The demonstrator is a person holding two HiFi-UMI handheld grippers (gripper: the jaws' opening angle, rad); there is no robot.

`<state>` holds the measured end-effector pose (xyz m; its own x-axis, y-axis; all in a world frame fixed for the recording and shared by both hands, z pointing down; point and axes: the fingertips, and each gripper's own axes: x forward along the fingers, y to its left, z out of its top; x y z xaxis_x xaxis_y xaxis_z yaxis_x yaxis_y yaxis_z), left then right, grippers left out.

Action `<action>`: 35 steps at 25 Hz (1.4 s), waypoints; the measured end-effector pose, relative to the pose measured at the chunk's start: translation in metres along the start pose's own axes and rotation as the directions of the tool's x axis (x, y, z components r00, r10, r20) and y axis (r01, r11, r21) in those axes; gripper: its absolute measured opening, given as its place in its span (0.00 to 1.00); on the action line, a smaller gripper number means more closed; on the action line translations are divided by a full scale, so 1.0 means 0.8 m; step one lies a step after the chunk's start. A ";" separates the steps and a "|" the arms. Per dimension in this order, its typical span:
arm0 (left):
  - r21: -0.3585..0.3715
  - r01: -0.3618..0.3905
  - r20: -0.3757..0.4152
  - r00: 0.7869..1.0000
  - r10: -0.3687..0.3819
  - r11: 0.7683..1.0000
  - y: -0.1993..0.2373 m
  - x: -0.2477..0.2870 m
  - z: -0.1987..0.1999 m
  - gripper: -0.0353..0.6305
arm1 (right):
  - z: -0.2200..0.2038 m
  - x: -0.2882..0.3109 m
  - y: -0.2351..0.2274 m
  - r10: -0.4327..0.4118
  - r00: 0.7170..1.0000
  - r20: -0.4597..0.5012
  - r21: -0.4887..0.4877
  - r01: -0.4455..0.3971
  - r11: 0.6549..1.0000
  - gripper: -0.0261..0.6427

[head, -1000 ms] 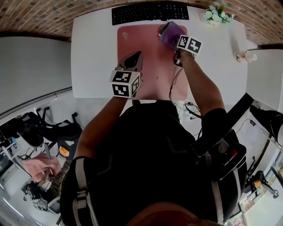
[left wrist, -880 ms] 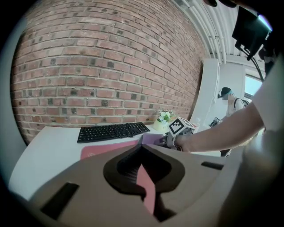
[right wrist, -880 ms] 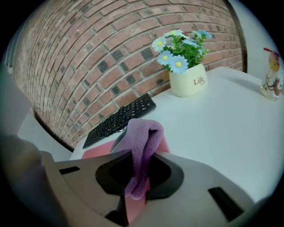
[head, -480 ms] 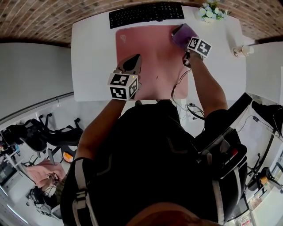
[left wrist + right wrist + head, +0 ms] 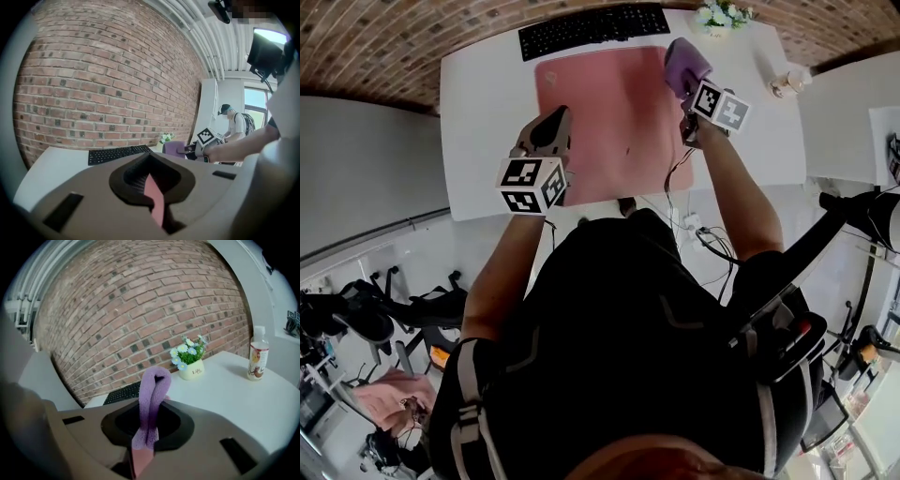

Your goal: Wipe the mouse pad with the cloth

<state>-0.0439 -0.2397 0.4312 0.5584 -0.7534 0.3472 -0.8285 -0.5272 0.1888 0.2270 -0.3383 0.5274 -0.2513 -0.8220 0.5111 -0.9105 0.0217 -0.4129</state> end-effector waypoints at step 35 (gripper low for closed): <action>0.113 -0.006 0.258 0.966 -0.023 0.994 -0.067 -0.217 0.073 0.06 | -0.049 -0.333 0.285 0.296 0.923 0.246 -0.498 -0.142 0.856 0.13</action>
<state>-0.0940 -0.1032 0.3069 0.5694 -0.8167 0.0942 -0.8220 -0.5637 0.0813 0.0733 -0.0920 0.3267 -0.4209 -0.8922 0.1638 -0.9068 0.4185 -0.0505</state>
